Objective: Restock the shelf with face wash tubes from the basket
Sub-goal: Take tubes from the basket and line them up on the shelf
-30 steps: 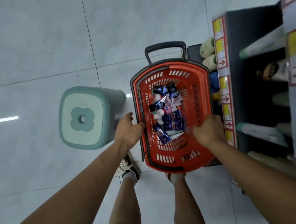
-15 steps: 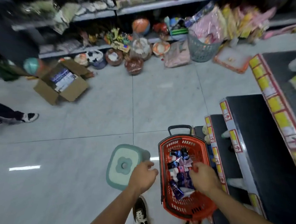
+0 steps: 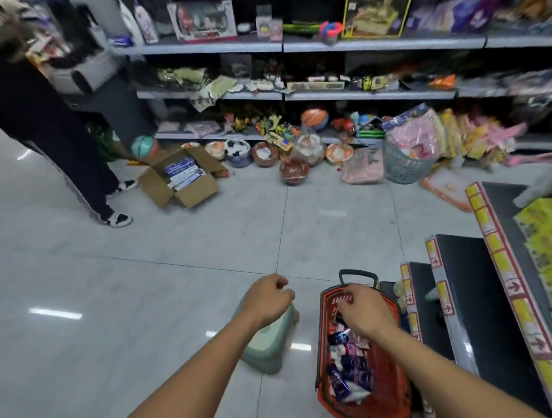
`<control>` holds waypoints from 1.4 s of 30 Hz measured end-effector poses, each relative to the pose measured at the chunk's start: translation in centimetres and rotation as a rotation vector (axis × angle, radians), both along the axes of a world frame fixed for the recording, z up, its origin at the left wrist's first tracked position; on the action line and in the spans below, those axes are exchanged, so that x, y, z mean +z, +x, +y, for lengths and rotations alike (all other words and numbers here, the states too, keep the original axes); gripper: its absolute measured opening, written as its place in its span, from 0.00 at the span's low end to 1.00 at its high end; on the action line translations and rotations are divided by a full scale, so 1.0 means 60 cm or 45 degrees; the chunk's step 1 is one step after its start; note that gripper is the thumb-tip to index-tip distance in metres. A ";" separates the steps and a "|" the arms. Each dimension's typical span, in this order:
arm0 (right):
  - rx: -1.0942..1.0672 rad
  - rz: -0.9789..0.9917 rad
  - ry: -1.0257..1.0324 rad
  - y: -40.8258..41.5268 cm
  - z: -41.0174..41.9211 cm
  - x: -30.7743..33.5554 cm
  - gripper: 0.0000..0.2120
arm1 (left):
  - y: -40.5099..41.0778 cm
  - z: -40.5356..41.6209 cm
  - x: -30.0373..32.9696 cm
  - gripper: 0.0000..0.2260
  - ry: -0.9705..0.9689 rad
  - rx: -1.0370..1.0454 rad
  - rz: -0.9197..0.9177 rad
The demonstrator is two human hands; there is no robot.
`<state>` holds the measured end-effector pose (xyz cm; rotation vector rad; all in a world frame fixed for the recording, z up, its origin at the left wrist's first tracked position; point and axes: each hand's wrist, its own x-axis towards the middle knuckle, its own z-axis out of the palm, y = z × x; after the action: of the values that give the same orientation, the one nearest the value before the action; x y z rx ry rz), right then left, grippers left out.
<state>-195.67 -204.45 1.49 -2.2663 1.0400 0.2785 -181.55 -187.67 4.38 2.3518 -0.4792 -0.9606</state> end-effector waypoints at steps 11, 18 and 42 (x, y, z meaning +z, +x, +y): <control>-0.068 -0.080 -0.086 0.112 0.143 0.061 0.21 | 0.125 0.140 0.051 0.21 -0.075 -0.262 -0.171; -0.191 -0.072 -0.077 0.116 0.185 0.062 0.23 | 0.170 0.159 0.043 0.21 -0.067 -0.495 -0.248; -0.770 -0.017 0.140 -0.066 -0.094 -0.003 0.13 | -0.007 -0.351 0.023 0.24 0.186 -1.383 -0.282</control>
<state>-199.65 -210.08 1.32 -1.7513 1.5939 0.0607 -181.99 -208.74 5.79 2.2633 -1.9420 -1.1694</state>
